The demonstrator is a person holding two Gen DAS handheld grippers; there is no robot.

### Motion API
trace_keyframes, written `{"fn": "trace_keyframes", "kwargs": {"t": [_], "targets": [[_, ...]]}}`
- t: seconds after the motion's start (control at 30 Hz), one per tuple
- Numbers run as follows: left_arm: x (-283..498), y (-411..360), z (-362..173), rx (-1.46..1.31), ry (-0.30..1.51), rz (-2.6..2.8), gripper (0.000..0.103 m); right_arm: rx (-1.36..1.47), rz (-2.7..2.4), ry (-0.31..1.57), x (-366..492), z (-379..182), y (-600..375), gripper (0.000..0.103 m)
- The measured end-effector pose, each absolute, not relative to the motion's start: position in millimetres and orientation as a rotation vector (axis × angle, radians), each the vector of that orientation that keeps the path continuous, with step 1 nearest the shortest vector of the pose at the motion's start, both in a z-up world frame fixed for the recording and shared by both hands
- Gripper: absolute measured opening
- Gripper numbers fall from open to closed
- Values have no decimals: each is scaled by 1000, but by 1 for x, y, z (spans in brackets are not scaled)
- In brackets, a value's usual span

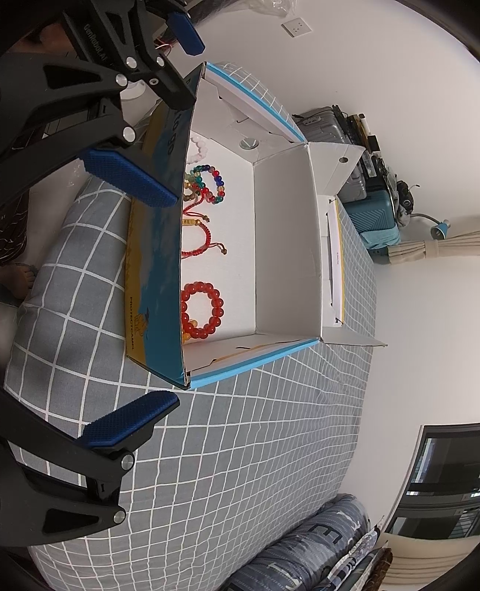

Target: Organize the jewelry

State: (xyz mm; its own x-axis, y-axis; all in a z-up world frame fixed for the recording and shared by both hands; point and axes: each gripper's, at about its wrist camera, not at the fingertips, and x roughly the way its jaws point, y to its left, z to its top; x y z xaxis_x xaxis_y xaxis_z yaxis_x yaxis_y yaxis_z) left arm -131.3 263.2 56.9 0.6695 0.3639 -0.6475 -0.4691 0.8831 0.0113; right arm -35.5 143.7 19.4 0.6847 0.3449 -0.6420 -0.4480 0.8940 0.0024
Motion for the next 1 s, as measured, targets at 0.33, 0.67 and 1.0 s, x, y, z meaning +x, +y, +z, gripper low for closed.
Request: {"fn": "trace_keyframes", "kwargs": {"t": [0.33, 0.67, 1.0], "targets": [[-131, 262, 57, -159, 693, 471, 97, -158, 444, 686, -35, 20, 144, 95], [-131, 263, 58, -155, 698, 465, 97, -157, 444, 686, -35, 20, 144, 95], [-132, 265, 56, -163, 695, 476, 97, -155, 444, 689, -34, 20, 144, 95]]}}
